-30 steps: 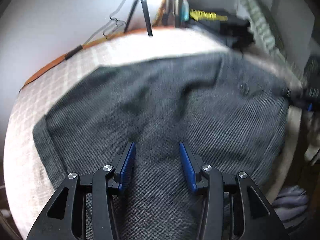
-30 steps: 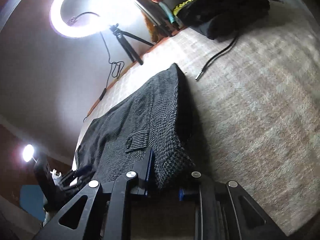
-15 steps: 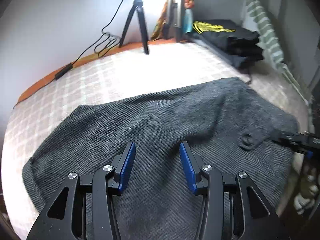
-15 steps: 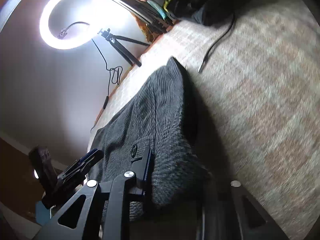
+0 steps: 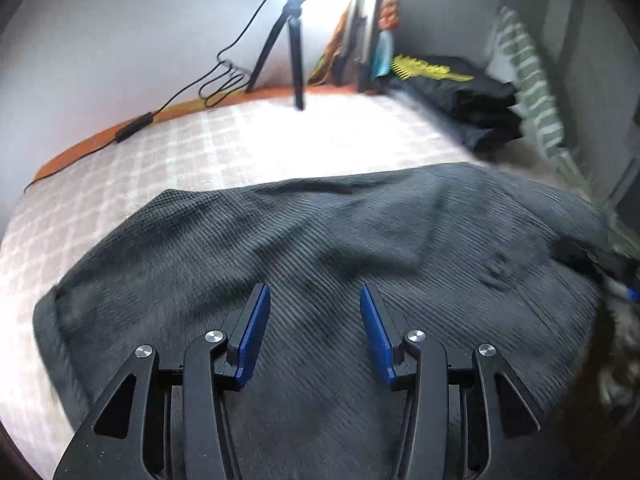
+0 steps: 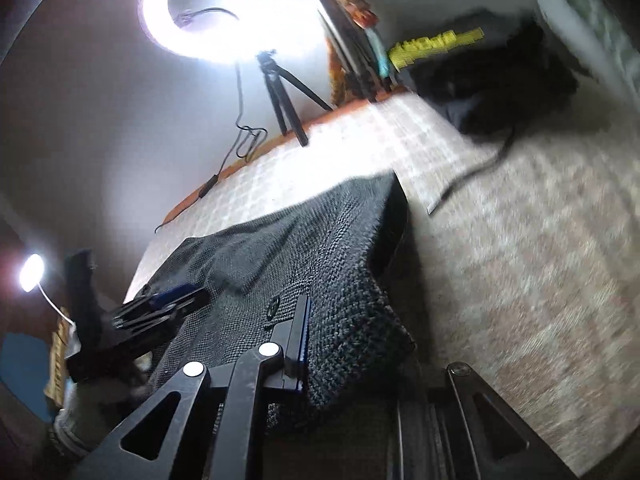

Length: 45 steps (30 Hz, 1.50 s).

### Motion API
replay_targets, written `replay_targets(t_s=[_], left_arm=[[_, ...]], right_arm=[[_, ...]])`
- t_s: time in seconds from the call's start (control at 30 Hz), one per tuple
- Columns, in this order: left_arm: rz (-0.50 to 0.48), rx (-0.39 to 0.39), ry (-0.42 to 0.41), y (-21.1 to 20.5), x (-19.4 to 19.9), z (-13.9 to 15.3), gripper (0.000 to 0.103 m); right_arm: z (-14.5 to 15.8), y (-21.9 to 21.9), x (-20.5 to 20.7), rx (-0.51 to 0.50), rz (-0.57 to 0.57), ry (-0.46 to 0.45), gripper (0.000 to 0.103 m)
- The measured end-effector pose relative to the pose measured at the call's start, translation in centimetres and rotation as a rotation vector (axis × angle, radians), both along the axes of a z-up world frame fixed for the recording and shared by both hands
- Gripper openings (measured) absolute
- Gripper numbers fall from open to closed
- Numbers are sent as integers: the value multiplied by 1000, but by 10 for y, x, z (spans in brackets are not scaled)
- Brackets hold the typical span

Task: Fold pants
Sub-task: 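Lift the grasped edge with the right gripper and fold it over, then open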

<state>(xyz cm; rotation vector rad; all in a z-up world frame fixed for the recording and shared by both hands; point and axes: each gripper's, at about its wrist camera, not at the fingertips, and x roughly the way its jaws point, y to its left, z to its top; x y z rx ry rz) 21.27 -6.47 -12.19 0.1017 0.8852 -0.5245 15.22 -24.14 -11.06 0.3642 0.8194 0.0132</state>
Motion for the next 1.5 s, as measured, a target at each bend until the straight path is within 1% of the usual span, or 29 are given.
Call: replay_targets(t_s=[0.07, 0.13, 0.2, 0.23, 0.3, 0.37, 0.4, 0.53, 0.57, 0.63, 0.73, 0.8, 0.87, 0.97, 1.07, 1.2, 1.33, 1.37, 1.4, 1.43, 1.47, 1.5], left_arm=[[-35, -12, 11, 2, -19, 2, 45], [-74, 1, 44, -2, -31, -5, 45], [-80, -2, 86, -1, -35, -18, 45], [-71, -18, 110, 3, -35, -25, 45], [-62, -78, 119, 12, -34, -25, 45], [-35, -121, 135, 23, -34, -20, 45], [-20, -139, 129, 31, -35, -15, 45], [99, -228, 64, 84, -46, 11, 45], [142, -253, 48, 102, -50, 17, 45], [215, -277, 13, 133, -58, 26, 45], [307, -292, -26, 177, -69, 36, 45], [365, -302, -41, 204, -76, 37, 45], [424, -310, -49, 228, -86, 36, 45], [483, -323, -43, 251, -93, 30, 45], [513, -320, -39, 265, -102, 24, 45], [523, -311, -33, 266, -102, 21, 45], [507, -305, -47, 262, -104, 28, 45], [499, -304, -52, 260, -105, 31, 45], [491, -301, -58, 257, -106, 33, 45], [482, -298, -66, 254, -105, 36, 45], [469, -297, -73, 250, -105, 39, 45], [457, -295, -79, 246, -104, 42, 45]], right_arm=[[10, 6, 3, -31, 19, -14, 14], [18, 13, 7, -71, 36, -25, 14], [24, 21, 11, -97, 51, -29, 14], [28, 26, 13, -103, 61, -33, 14], [37, 39, 19, -135, 88, -42, 14], [47, 54, 22, -181, 119, -54, 14], [52, 62, 23, -201, 140, -62, 14], [71, 111, 31, -314, 249, -97, 14], [72, 123, 33, -338, 278, -102, 14], [72, 154, 35, -393, 348, -108, 14], [63, 203, 37, -491, 459, -113, 14], [51, 239, 36, -570, 550, -111, 14], [37, 268, 34, -627, 628, -104, 14], [7, 309, 30, -705, 755, -72, 13], [-23, 340, 21, -766, 871, -35, 12], [-48, 361, 14, -789, 952, -5, 12], [-62, 361, 18, -740, 998, 41, 13], [-61, 358, 17, -715, 1011, 44, 19], [-58, 355, 17, -686, 1017, 45, 22], [-50, 348, 17, -630, 1021, 39, 28], [-42, 342, 18, -574, 1025, 34, 35], [-33, 334, 18, -519, 1021, 28, 39]])
